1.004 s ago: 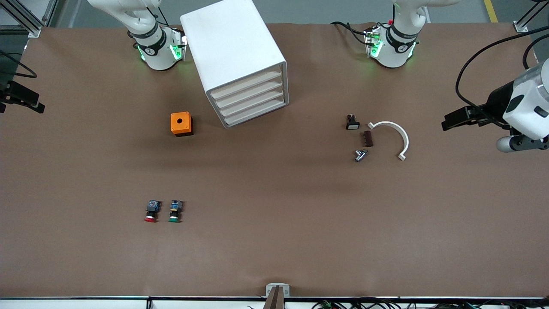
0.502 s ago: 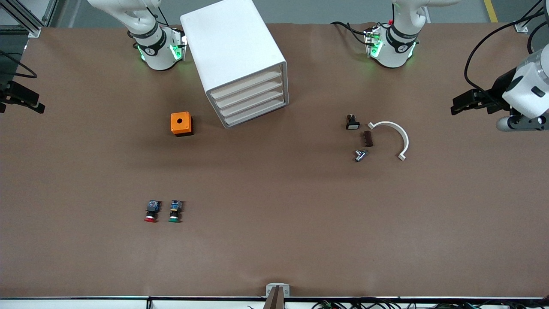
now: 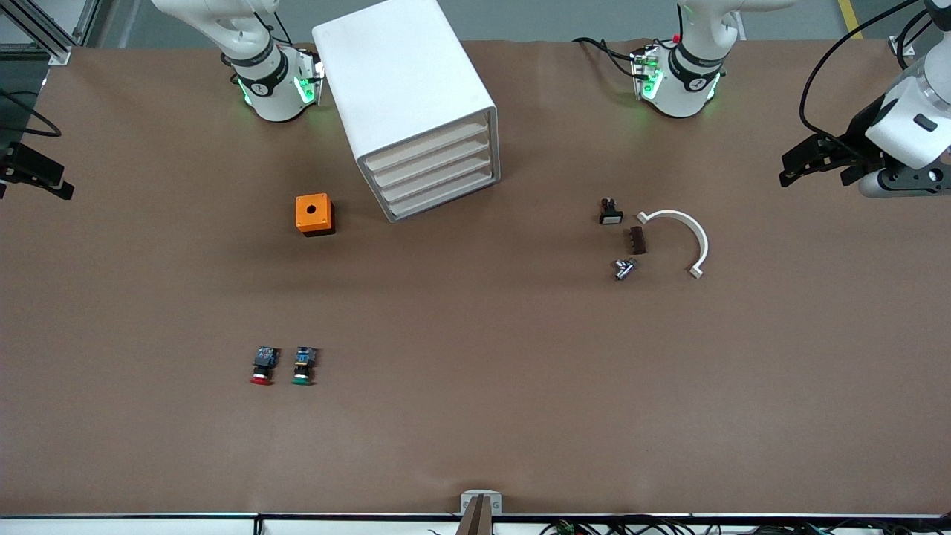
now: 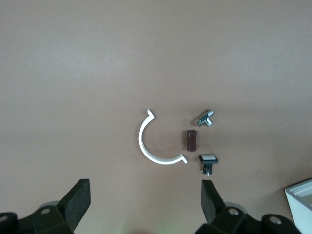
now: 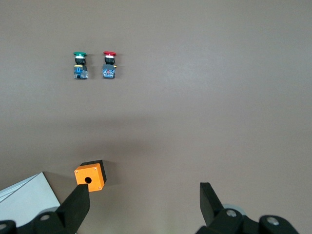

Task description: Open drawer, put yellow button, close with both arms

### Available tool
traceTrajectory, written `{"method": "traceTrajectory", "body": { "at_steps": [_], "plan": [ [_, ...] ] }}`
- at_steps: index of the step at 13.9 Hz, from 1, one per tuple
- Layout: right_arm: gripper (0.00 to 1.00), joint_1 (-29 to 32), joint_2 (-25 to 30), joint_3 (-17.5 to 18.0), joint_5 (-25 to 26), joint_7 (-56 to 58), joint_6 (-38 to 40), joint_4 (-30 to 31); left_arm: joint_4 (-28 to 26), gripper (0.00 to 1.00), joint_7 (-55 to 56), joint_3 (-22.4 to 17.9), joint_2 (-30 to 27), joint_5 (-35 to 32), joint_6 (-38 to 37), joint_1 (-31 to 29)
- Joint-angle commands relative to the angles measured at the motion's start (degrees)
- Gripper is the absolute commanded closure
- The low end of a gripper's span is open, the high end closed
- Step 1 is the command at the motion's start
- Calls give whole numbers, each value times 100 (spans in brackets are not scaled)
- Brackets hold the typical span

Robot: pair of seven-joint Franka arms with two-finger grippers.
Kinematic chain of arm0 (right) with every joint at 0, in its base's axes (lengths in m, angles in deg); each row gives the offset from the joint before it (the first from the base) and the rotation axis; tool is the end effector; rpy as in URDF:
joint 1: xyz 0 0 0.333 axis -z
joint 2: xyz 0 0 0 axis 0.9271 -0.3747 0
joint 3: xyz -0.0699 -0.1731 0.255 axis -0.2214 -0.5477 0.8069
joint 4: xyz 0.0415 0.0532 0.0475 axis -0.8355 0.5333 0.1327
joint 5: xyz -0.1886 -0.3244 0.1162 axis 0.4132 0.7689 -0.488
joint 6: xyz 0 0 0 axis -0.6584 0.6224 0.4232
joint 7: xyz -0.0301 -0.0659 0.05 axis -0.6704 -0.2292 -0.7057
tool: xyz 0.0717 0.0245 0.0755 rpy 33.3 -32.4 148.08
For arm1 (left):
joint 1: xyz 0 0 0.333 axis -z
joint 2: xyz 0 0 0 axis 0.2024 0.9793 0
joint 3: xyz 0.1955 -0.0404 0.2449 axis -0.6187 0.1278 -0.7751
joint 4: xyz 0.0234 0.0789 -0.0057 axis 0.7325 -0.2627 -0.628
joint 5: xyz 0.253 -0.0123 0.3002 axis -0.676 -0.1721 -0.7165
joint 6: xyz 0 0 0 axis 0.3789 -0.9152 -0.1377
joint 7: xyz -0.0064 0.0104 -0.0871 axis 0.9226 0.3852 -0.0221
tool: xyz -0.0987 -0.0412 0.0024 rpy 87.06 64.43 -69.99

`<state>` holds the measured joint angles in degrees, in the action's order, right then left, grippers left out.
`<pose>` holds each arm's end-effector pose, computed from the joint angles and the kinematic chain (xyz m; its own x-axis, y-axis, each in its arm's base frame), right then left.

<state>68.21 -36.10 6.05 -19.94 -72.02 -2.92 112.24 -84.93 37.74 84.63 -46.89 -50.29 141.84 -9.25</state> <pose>0.5442 -0.0691 0.6432 0.9996 -0.0288 -0.0085 -0.0287 -0.9996 0.0046 0.5144 -0.0348 0.5970 0.9996 0.0202 -0.0186 0.0209 -0.9990 0.0405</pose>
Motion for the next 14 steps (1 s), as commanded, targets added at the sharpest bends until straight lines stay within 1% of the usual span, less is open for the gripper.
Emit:
{"method": "traceTrajectory", "body": {
  "at_steps": [1,4,6,11,14],
  "plan": [
    [0,57,174,34,-102,80,-113,153,524,0,-86,-10,313,-121,-9,91],
    [0,31,174,52,-128,80,-166,153,1025,1,-94,8,524,-130,0,91],
    [0,40,183,43,-286,80,-166,153,1263,1,-94,8,577,-130,-9,74],
    [0,75,191,17,-296,439,-201,153,1255,1,-437,8,569,-121,-70,39],
    [0,75,191,17,-287,458,-201,153,1273,0,-525,8,569,-121,-71,39]
  ]
}}
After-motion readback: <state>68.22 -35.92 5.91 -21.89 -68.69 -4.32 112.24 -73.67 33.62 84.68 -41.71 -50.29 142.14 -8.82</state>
